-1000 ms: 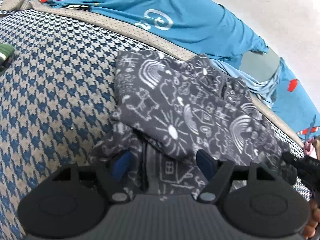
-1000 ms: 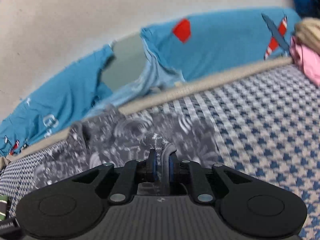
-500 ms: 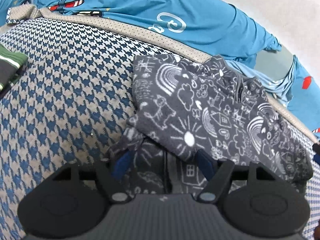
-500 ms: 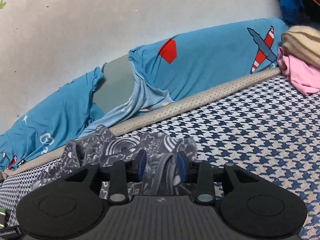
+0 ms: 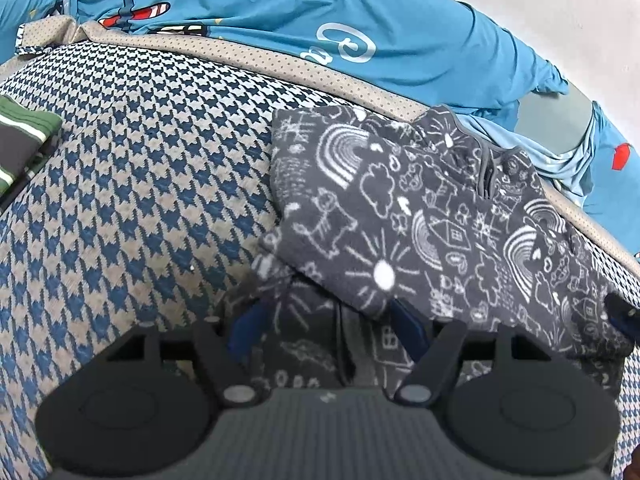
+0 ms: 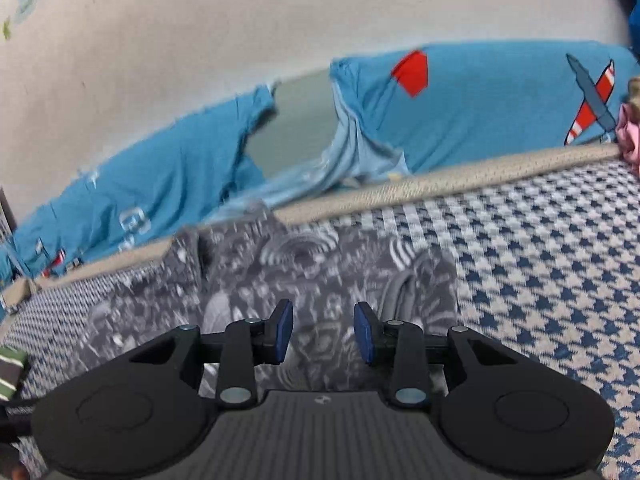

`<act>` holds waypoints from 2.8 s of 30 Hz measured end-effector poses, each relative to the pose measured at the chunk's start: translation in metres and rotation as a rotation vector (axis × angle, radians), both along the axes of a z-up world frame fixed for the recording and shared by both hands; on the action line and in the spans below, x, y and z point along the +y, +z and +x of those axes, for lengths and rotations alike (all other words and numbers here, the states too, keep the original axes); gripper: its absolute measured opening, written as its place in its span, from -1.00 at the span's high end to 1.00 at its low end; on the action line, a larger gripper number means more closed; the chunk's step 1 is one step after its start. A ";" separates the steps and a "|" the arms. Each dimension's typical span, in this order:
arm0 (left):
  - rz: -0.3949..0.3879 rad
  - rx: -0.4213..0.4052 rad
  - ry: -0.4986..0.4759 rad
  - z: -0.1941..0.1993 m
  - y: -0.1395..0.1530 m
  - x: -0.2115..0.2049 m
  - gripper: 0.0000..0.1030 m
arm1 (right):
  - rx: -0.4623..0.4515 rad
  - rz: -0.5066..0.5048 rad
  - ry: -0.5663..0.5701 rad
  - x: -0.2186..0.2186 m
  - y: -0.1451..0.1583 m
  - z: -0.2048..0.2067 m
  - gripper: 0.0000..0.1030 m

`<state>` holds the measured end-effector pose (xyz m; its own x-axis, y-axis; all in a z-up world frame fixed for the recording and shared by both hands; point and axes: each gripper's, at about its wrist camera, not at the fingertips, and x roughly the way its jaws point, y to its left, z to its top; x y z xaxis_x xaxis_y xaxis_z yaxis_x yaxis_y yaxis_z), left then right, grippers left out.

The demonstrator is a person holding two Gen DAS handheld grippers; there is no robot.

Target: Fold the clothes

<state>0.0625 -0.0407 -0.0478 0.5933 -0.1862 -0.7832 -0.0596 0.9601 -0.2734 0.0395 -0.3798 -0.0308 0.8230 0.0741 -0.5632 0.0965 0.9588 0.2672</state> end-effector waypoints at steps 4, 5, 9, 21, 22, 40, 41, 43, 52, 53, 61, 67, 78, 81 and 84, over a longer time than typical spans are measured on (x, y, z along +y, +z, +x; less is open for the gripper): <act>0.007 0.003 -0.008 0.000 -0.001 0.000 -0.33 | 0.062 0.015 -0.039 -0.008 -0.015 0.006 0.44; 0.012 0.003 -0.011 -0.001 -0.001 0.000 -0.33 | 0.077 0.019 -0.048 -0.010 -0.018 0.008 0.45; 0.037 -0.001 -0.036 -0.004 -0.002 -0.004 -0.35 | 0.107 0.002 -0.063 -0.011 -0.025 0.011 0.45; 0.204 -0.141 -0.115 -0.027 0.022 -0.034 -0.48 | 0.033 -0.076 -0.033 0.007 -0.009 -0.001 0.38; 0.211 -0.147 -0.113 -0.027 0.024 -0.036 -0.48 | 0.035 -0.081 -0.026 0.009 -0.009 -0.001 0.38; 0.242 -0.085 -0.101 -0.002 0.007 -0.053 -0.48 | 0.084 -0.167 0.061 0.029 -0.022 0.000 0.31; 0.239 -0.070 -0.099 -0.001 0.004 -0.053 -0.48 | 0.086 -0.167 0.063 0.029 -0.023 0.001 0.29; 0.236 -0.044 -0.093 0.002 -0.001 -0.052 -0.48 | 0.092 -0.166 0.068 0.028 -0.025 0.002 0.26; 0.267 -0.031 -0.095 0.005 -0.007 -0.054 -0.61 | 0.100 -0.201 0.105 0.033 -0.030 0.003 0.13; 0.271 -0.030 -0.096 0.005 -0.008 -0.055 -0.63 | 0.099 -0.204 0.109 0.034 -0.031 0.003 0.10; 0.277 -0.023 -0.102 0.009 -0.016 -0.053 -0.82 | 0.088 -0.229 0.117 0.039 -0.033 0.001 0.03; 0.267 -0.031 -0.107 0.006 -0.013 -0.052 -0.84 | 0.074 -0.115 0.086 0.023 -0.018 -0.010 0.04; 0.301 -0.143 -0.166 -0.020 0.016 -0.054 -0.84 | 0.069 0.020 -0.060 -0.036 0.000 -0.047 -0.25; 0.311 -0.165 -0.176 -0.025 0.021 -0.056 -0.86 | 0.088 0.086 -0.077 -0.047 -0.009 -0.046 -0.30; 0.317 -0.165 -0.182 -0.025 0.021 -0.056 -0.87 | 0.091 0.133 -0.087 -0.052 -0.015 -0.042 -0.37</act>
